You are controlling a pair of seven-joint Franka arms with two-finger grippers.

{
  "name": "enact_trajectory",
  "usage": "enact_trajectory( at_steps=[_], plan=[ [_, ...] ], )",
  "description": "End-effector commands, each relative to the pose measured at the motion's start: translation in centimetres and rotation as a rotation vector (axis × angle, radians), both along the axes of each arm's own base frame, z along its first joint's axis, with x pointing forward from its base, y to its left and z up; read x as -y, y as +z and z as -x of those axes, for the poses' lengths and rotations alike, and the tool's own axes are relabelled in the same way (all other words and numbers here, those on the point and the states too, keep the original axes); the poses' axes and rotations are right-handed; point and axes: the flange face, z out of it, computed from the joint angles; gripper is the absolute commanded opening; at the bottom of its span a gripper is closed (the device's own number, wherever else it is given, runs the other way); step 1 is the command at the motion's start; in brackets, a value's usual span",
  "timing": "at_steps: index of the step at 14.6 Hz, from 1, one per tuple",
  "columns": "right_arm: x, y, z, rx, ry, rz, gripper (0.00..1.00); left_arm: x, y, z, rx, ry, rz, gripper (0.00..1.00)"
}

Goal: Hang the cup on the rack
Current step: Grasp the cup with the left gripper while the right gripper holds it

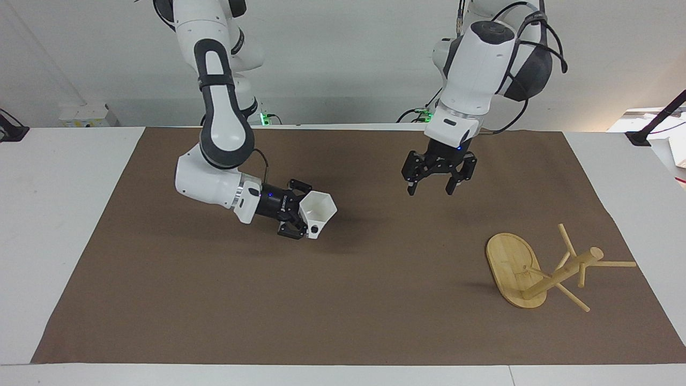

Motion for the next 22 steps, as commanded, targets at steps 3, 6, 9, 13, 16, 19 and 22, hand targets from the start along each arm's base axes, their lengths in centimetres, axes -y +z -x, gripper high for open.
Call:
enact_trajectory(
  at_steps=[3, 6, 9, 13, 16, 19, 22],
  plan=[
    [-5.5, 3.2, 2.1, 0.006, -0.026, 0.023, 0.21, 4.1, -1.1, -0.6, 0.016, 0.018, 0.116, 1.00],
    [-7.4, 3.0, 2.8, 0.028, -0.034, 0.048, 0.21, 4.7, 0.4, -1.6, 0.016, 0.022, 0.121, 1.00],
    [-7.6, 2.7, 3.0, 0.033, -0.042, 0.058, 0.21, 6.0, -1.1, 0.0, -0.047, -0.010, 0.084, 1.00],
    [-7.6, 2.7, 3.0, 0.030, -0.043, 0.058, 0.21, 6.5, -2.1, 2.1, -0.160, -0.047, 0.016, 0.99],
    [-7.4, 2.7, 2.8, 0.030, -0.048, 0.058, 0.22, 7.5, -2.0, 3.0, -0.179, -0.041, 0.026, 0.99],
    [-7.2, 2.7, 2.8, 0.023, -0.054, 0.058, 0.23, 7.4, -2.8, 3.7, -0.230, -0.028, 0.060, 0.00],
    [-7.1, 2.7, 2.8, 0.006, -0.064, 0.055, 0.23, 7.5, -2.5, 3.2, -0.212, -0.010, 0.093, 0.00]
  ],
)
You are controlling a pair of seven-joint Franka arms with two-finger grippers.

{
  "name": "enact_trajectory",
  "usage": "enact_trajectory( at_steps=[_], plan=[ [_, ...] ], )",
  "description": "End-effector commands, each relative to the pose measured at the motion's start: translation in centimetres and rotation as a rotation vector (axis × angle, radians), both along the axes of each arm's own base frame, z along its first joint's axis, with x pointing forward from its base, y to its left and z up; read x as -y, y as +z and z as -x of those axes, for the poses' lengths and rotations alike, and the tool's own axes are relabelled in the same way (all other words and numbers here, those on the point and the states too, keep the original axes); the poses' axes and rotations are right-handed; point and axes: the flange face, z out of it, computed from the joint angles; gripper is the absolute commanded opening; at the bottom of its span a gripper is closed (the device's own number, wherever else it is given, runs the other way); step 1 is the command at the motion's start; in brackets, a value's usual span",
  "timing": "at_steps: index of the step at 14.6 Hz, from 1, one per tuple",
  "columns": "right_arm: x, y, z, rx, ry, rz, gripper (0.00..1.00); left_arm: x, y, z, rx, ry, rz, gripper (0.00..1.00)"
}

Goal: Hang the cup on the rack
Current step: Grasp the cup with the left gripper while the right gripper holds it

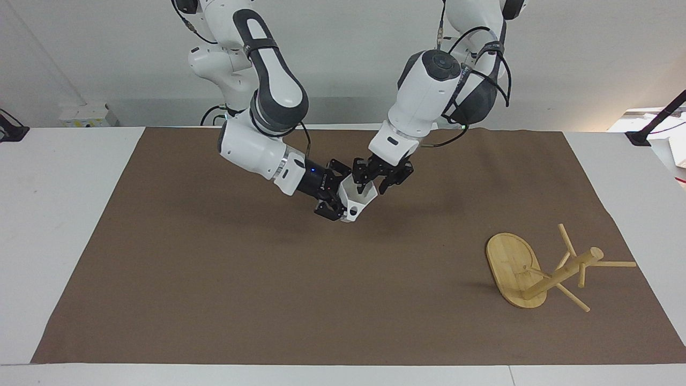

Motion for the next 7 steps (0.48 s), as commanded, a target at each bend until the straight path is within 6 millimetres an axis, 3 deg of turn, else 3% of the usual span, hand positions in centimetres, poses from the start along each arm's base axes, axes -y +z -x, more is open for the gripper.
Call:
enact_trajectory(
  at_steps=[1, 2, 5, 6, 7],
  plan=[
    [0.59, 0.50, -0.15, -0.023, -0.028, -0.009, 0.23, -0.28, 0.13, 0.08, 0.008, 0.030, 0.026, 0.00],
    [0.58, 0.50, -0.14, -0.030, -0.031, -0.011, 0.23, -0.28, -0.07, 0.10, 0.018, 0.031, 0.031, 0.00],
    [0.49, 0.50, -0.10, -0.035, -0.033, -0.012, 0.42, -0.07, 0.04, -0.07, 0.044, 0.042, 0.048, 0.00],
    [0.58, 0.50, -0.14, -0.035, -0.034, -0.012, 0.51, -0.08, 0.03, -0.05, 0.043, 0.043, 0.048, 0.00],
    [0.60, 0.50, -0.15, -0.034, -0.036, -0.012, 0.72, -0.07, 0.05, -0.06, 0.043, 0.046, 0.048, 0.00]
  ],
)
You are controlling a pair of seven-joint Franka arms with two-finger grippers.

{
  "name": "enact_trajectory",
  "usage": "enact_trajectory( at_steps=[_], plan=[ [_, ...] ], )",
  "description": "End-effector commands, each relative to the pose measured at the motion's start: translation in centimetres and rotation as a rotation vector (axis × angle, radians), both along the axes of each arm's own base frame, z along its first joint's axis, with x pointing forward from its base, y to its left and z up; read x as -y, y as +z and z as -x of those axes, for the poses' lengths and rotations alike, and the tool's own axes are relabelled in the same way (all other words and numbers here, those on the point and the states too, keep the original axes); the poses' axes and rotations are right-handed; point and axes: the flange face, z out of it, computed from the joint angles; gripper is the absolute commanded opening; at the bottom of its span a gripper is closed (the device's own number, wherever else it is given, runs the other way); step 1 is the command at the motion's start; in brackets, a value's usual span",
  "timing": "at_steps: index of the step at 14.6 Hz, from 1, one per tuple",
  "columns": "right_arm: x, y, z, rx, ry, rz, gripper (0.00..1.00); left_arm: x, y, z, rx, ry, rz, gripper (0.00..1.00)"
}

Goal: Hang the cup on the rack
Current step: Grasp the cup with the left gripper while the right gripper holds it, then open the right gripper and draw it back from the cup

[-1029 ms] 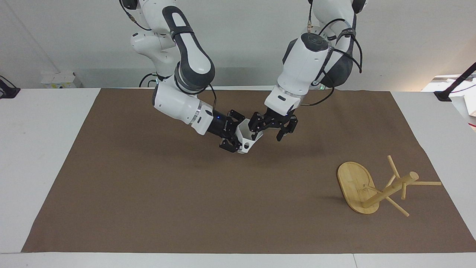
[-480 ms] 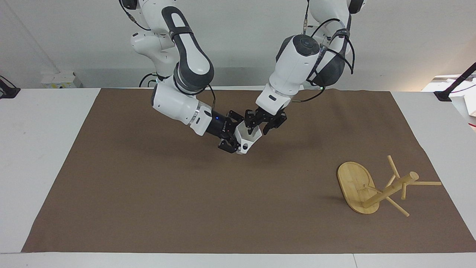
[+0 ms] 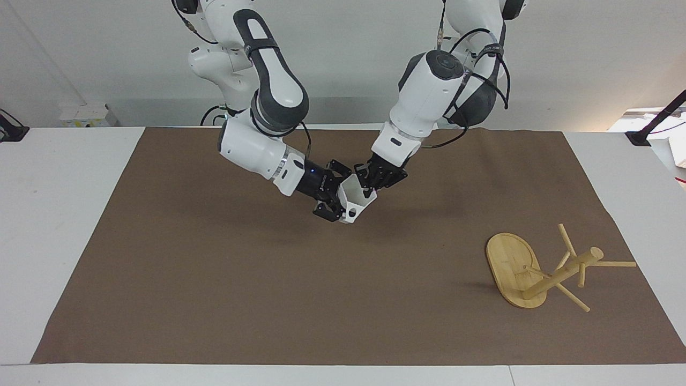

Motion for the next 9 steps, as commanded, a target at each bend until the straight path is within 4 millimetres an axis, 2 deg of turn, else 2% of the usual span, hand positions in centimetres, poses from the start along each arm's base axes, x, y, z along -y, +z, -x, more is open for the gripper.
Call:
enact_trajectory(
  at_steps=[1, 2, 5, 7, 9],
  plan=[
    [0.4, 0.4, 0.0, -0.027, -0.006, -0.017, 0.99, -0.5, 0.0, 0.1, 0.031, -0.009, 0.010, 0.00],
    [0.5, 0.5, 0.0, -0.025, -0.001, -0.019, 1.00, -0.4, 0.0, -0.1, 0.046, -0.023, -0.002, 0.00],
    [2.9, 0.5, -0.7, -0.037, 0.020, -0.036, 1.00, -0.6, 0.2, -0.8, 0.147, -0.038, -0.054, 0.00],
    [6.0, 0.6, -1.4, 0.005, 0.085, -0.014, 1.00, -0.6, 0.3, -1.0, 0.169, -0.026, -0.058, 0.00],
    [10.0, 0.4, -1.8, 0.005, 0.159, -0.001, 1.00, -1.4, 0.3, -1.7, 0.176, 0.014, -0.050, 0.00]
  ],
)
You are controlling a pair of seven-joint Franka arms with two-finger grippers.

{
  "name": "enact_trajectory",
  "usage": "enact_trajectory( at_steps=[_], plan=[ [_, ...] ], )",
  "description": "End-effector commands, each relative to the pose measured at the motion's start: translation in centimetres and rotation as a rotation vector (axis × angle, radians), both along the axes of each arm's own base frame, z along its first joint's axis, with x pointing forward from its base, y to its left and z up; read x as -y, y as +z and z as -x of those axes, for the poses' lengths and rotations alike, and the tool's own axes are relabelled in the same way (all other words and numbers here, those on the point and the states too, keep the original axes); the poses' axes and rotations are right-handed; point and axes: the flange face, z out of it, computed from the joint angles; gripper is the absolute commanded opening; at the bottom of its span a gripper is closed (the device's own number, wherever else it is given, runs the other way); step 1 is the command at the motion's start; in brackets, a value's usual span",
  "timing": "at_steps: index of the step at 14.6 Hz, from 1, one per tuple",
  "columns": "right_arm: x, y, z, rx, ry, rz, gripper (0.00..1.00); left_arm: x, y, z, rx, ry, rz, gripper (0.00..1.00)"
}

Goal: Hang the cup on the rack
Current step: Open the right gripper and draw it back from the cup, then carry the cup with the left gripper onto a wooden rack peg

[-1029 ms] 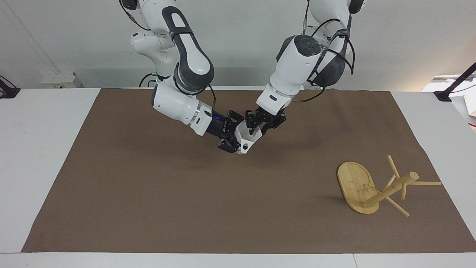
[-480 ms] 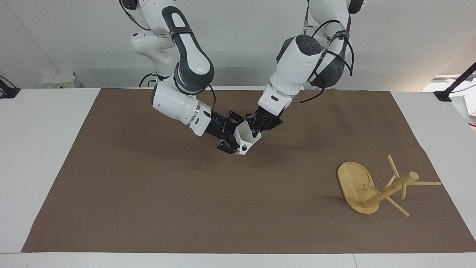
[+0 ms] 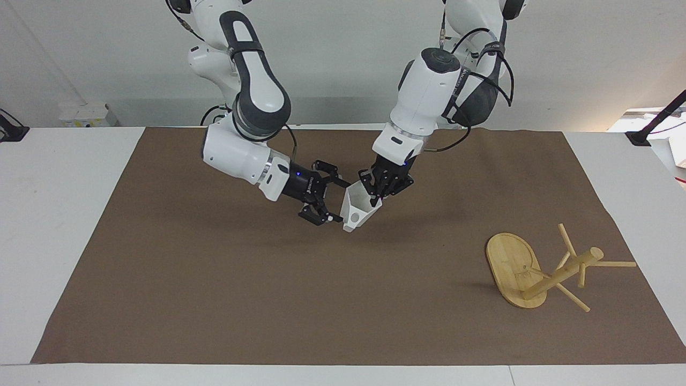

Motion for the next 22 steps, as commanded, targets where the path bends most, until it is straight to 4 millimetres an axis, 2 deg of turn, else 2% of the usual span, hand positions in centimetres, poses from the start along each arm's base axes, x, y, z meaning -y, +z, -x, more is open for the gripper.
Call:
enact_trajectory(
  at_steps=[1, 2, 4, 6, 7, 9, 11, 12, 14, 16, 17, 18, 20, 22],
  plan=[
    [6.2, 0.6, -0.1, -0.012, 0.084, 0.012, 1.00, -1.7, -1.2, -0.5, 0.018, 0.052, -0.004, 0.00],
    [9.2, 0.6, -0.2, -0.036, 0.095, 0.035, 1.00, -3.1, -2.7, -0.6, 0.036, 0.077, 0.007, 0.00],
    [15.1, 1.7, 0.1, -0.074, 0.090, 0.142, 1.00, -7.6, -5.9, -0.8, 0.116, 0.200, 0.072, 0.00],
    [19.9, 3.0, 0.4, -0.176, 0.042, 0.281, 1.00, -13.0, -9.3, -0.1, 0.246, 0.323, 0.151, 0.00],
    [21.7, 4.4, 0.0, -0.210, 0.002, 0.380, 1.00, -14.6, -10.5, 0.5, 0.302, 0.350, 0.177, 0.00],
    [24.5, 8.7, -0.4, -0.262, -0.052, 0.569, 1.00, -17.5, -13.1, 1.0, 0.407, 0.409, 0.218, 0.00],
    [25.8, 12.6, -0.2, -0.385, -0.204, 0.726, 1.00, -20.5, -16.9, -0.3, 0.547, 0.522, 0.282, 0.00],
    [25.9, 13.7, 0.2, -0.455, -0.277, 0.770, 1.00, -20.6, -18.0, -1.5, 0.525, 0.541, 0.274, 0.00],
    [26.2, 16.7, 1.6, -0.569, -0.452, 0.839, 1.00, -21.5, -17.2, -3.5, 0.548, 0.606, 0.308, 0.00],
    [26.9, 20.0, 3.5, -0.609, -0.653, 0.902, 1.00, -21.9, -16.2, -4.3, 0.565, 0.636, 0.327, 0.00],
    [27.1, 21.1, 4.5, -0.650, -0.728, 0.912, 1.00, -22.7, -15.9, -5.0, 0.576, 0.652, 0.329, 0.00],
    [27.2, 21.8, 5.4, -0.696, -0.806, 0.928, 1.00, -24.2, -16.0, -5.6, 0.580, 0.677, 0.322, 0.00],
    [27.8, 24.2, 6.6, -0.761, -0.962, 0.934, 1.00, -24.8, -16.1, -5.7, 0.579, 0.693, 0.321, 0.00],
    [27.6, 24.7, 6.8, -0.782, -1.014, 0.928, 1.00, -25.3, -16.5, -5.5, 0.567, 0.719, 0.324, 0.00]
  ],
)
